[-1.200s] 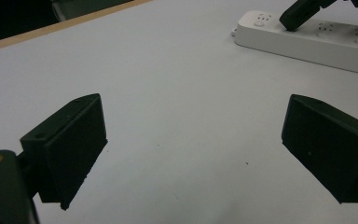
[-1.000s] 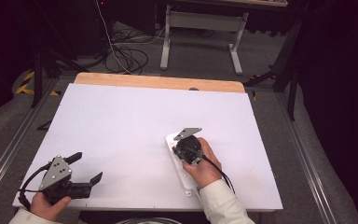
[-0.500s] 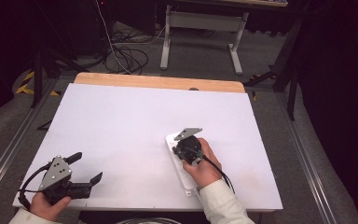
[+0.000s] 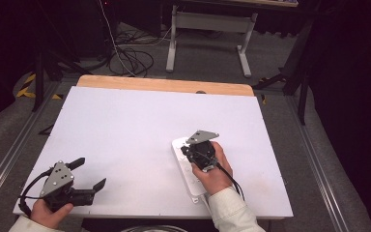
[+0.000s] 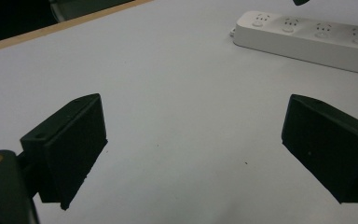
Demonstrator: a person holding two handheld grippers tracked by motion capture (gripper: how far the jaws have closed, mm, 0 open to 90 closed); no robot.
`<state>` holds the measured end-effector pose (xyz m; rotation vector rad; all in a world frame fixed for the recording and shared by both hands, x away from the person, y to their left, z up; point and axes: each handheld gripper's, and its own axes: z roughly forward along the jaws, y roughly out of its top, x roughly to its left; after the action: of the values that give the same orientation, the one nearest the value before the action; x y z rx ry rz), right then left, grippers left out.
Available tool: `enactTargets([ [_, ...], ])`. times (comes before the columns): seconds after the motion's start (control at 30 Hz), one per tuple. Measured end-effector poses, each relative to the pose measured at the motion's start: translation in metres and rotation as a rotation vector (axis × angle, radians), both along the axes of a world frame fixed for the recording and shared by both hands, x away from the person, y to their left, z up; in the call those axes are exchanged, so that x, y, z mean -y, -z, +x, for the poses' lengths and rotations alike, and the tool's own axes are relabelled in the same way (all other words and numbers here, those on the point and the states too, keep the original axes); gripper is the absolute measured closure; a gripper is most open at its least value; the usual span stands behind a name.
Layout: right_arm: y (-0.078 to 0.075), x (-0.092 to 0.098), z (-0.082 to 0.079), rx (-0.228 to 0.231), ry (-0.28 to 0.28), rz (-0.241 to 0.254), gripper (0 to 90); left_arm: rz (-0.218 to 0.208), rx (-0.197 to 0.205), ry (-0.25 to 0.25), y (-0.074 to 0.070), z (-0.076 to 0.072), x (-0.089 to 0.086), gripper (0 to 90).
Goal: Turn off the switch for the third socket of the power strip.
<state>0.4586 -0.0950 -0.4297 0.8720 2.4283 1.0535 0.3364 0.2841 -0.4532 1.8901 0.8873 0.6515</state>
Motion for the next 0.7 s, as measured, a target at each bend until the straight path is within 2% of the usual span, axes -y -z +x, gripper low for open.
enactTargets([
  [0.23,-0.007,-0.002,-0.005,0.034,-0.025,0.008,90.0,0.0,-0.004,-0.001,0.0,0.001,0.0,7.0],
  [0.7,-0.015,-0.002,-0.011,0.063,-0.044,0.019,89.3,0.003,-0.003,-0.002,0.0,0.001,0.0,6.9],
])
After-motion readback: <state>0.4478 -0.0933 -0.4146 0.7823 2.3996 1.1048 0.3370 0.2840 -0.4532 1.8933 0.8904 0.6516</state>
